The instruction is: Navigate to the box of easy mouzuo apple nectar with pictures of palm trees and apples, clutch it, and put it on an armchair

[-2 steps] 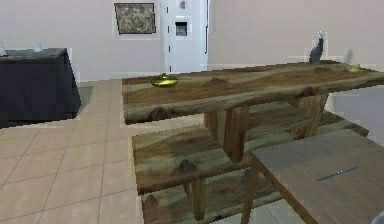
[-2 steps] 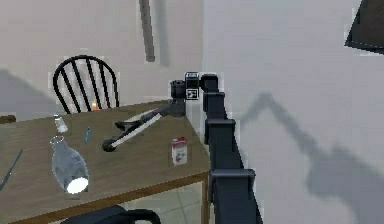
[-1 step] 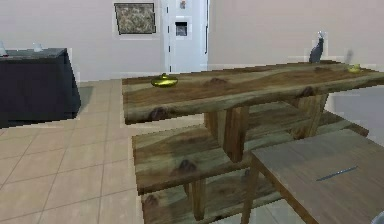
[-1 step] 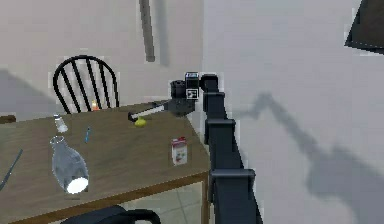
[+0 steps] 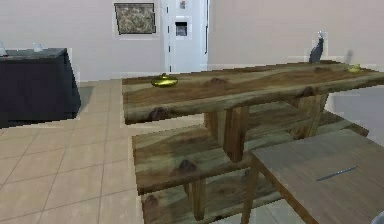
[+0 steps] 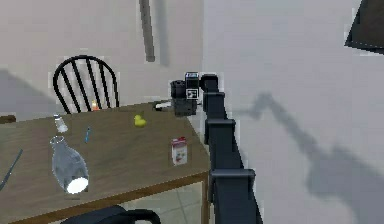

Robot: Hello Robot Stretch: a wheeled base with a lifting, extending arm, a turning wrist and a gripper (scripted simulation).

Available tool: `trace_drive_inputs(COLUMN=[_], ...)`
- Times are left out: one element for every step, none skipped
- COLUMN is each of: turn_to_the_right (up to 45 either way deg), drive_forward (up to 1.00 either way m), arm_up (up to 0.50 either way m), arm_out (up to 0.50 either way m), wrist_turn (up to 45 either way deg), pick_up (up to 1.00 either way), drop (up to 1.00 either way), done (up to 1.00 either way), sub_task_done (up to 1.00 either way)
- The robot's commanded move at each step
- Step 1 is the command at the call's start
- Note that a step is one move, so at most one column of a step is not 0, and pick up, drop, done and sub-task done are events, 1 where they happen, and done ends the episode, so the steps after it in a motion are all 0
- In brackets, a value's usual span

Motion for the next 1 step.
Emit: trace_drive_inputs(turn_to_the_right=[0.0], drive_forward=[0.0], arm_up=[-0.3], arm_out=[0.0], wrist_turn=[0.0], pick_up=[0.0], drop=[0.0], done=[0.0], sub_task_done=[0.0])
